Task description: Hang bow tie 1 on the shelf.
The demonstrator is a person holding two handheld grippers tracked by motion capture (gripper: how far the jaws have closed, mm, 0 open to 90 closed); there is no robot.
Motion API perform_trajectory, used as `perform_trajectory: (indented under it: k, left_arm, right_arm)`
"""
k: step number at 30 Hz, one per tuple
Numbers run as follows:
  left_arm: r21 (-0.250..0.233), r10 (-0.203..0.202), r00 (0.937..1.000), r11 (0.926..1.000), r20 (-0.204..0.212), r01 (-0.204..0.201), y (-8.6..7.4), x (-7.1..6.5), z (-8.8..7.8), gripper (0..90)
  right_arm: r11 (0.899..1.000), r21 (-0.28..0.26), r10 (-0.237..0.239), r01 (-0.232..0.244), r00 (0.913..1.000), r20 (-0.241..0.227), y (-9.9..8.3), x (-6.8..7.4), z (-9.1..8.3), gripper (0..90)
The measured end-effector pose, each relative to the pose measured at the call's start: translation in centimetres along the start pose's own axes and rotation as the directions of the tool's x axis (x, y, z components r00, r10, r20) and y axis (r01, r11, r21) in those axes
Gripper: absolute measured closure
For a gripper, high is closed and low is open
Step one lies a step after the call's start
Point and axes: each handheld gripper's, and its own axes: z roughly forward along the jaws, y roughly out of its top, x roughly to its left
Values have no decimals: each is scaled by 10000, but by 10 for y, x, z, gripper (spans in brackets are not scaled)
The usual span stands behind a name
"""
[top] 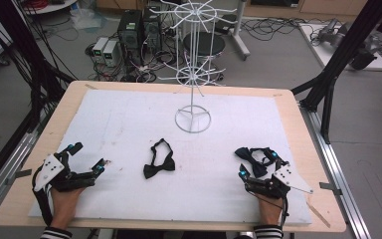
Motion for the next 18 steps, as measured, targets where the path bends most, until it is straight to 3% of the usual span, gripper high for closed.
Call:
perform_trajectory:
  k: [5,13,18]
  left_arm:
    - [-13,-23,10000,10000,-15,23,0,0,0,17]
    - [-1,9,10000,10000,3,-9,0,0,0,17]
    - [-19,23,10000,10000,12,-23,0,0,0,17]
  right_arm:
    - [9999,-73,112,-111,9999,120,15,-4,-3,7]
    - [9978,656,-106,105,9999,9,35,-11,-1,7]
    - [9885,1493,-190,225,9995,-251,43,-14,4,7]
